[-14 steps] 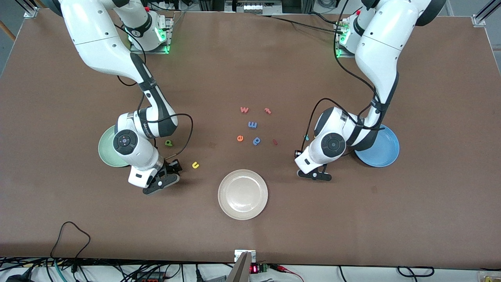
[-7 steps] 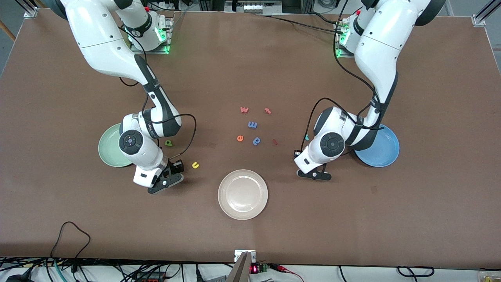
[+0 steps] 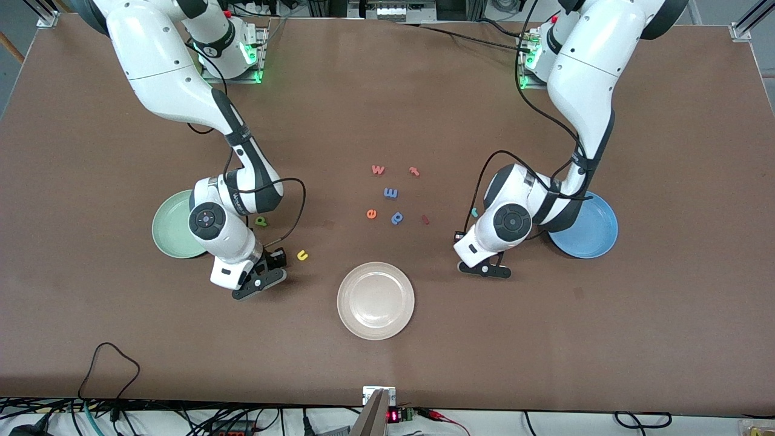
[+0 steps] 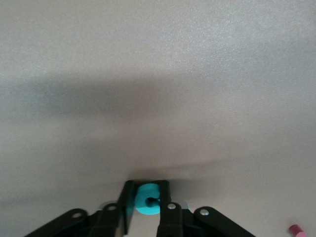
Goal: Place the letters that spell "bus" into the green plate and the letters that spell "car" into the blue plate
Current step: 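Grasp cyan letter with the left gripper while the right gripper grasps yellow 2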
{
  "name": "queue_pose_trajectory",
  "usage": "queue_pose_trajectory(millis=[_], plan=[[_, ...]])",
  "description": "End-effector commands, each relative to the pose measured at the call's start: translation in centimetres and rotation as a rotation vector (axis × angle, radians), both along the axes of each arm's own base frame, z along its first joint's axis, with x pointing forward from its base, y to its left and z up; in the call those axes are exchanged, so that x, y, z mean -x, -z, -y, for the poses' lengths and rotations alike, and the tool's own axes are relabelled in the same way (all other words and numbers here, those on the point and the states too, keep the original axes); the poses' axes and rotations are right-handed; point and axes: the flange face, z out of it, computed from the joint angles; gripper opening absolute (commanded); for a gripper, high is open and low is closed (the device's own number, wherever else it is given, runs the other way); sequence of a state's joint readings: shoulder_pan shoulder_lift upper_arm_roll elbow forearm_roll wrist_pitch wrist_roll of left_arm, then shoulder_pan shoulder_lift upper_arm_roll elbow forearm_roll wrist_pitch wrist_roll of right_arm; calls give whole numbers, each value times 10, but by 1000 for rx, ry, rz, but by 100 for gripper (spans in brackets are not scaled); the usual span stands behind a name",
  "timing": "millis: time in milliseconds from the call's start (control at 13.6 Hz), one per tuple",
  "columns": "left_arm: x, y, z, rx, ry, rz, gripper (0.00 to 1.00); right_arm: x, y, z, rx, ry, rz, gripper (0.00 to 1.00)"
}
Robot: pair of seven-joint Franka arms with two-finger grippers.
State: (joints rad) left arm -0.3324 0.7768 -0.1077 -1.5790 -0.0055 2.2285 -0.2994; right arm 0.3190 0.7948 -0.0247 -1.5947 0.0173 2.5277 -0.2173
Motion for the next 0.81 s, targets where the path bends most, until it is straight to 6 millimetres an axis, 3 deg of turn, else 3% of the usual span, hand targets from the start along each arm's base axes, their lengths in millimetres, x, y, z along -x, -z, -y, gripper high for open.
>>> queue_pose_trajectory(millis=[0,148,295,443,590,738], plan=[[14,5,7,-8,9,-14,9,-3,7,-2,-8,-3,9,31],[12,-5,7,-5,14,-5,6,-3,7,-2,-8,-3,9,18],[5,-27,0,-9,10,3,5,-3,7,-1,-8,-4,9,1],[-3,-53,-19,-37,25,3,5,-4,7,1,-1,-9,11,0],[-12,-73,-66,-79,24,-39,6,-7,-15,4,-6,-3,27,0],[-21,-87,-128,-69,88,-93,6,2,-41,29,5,28,-25,0]])
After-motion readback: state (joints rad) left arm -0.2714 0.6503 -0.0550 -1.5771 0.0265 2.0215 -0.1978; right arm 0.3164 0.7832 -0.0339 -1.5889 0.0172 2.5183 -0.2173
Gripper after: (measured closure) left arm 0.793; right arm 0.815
